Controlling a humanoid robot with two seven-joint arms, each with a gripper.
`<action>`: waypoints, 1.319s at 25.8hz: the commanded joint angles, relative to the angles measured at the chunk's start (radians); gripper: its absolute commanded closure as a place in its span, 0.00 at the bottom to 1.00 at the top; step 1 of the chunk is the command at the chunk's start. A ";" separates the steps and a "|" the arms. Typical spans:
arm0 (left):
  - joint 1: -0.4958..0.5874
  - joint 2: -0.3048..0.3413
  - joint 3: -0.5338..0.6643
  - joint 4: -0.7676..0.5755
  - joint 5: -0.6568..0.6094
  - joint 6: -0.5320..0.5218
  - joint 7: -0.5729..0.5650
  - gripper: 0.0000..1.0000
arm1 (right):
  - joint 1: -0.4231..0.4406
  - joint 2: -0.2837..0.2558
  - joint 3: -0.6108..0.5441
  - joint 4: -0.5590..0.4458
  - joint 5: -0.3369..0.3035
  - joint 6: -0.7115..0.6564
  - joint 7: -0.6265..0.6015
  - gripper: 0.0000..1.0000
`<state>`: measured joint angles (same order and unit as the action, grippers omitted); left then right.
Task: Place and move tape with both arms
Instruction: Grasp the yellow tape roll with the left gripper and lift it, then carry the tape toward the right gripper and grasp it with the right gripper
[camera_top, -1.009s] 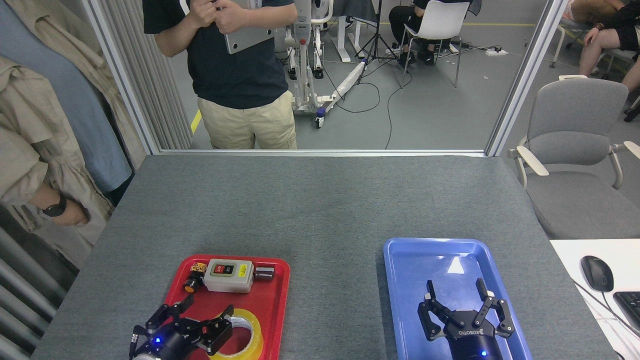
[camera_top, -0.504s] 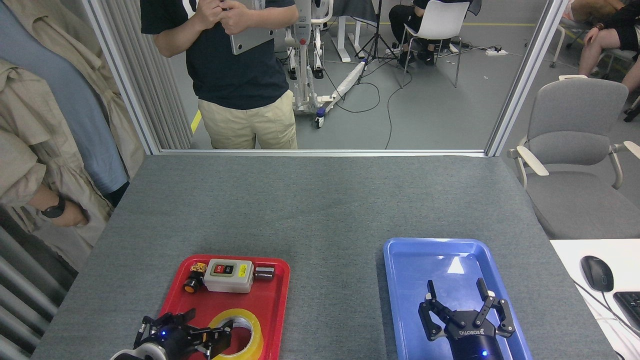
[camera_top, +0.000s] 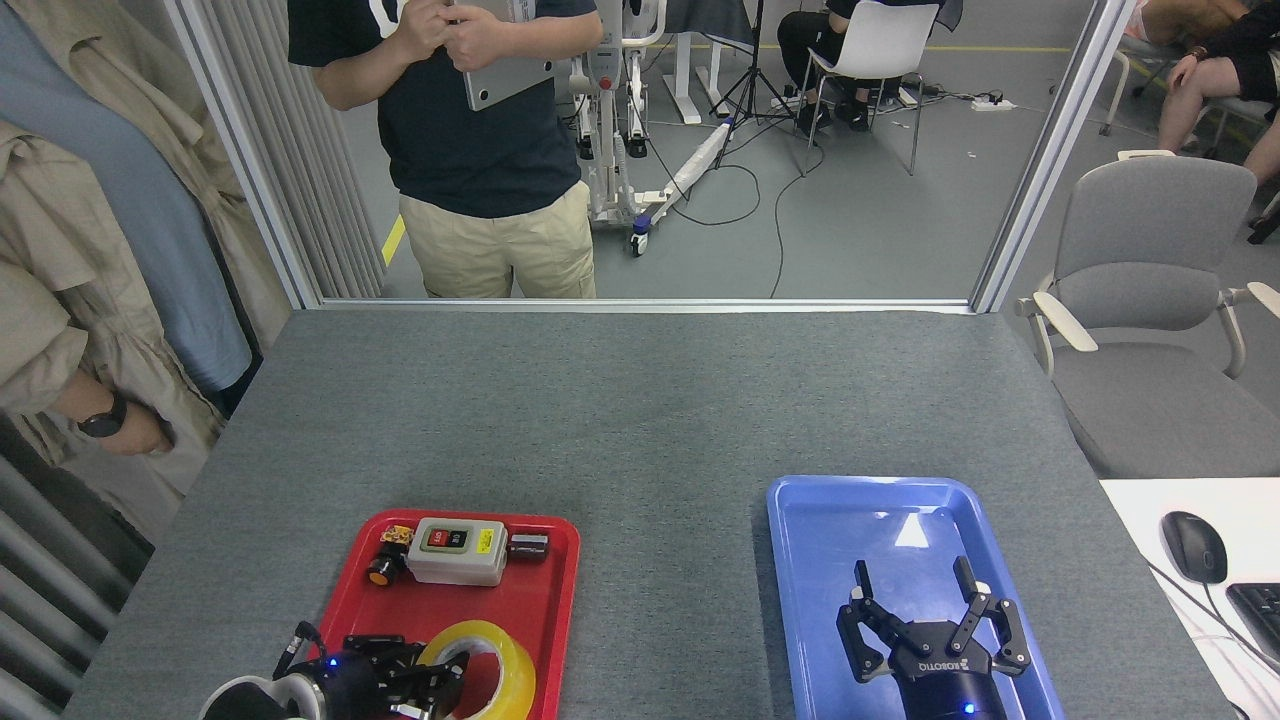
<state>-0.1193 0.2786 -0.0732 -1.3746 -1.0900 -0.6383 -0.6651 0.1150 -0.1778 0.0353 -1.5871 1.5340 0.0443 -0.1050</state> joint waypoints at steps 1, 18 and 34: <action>-0.020 -0.007 0.049 -0.001 0.147 -0.138 0.039 1.00 | 0.000 0.000 0.000 0.001 0.002 0.000 -0.001 0.01; -0.057 -0.243 0.062 0.175 0.498 -0.147 0.070 1.00 | 0.000 -0.002 0.000 -0.001 0.034 -0.402 -0.082 0.01; -0.100 -0.260 0.013 0.244 0.516 -0.147 0.071 1.00 | -0.009 0.008 0.008 0.027 -0.199 -0.830 -0.076 0.01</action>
<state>-0.2136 0.0180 -0.0560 -1.1387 -0.5737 -0.7858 -0.5940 0.1115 -0.1779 0.0340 -1.5755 1.3448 -0.7799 -0.2122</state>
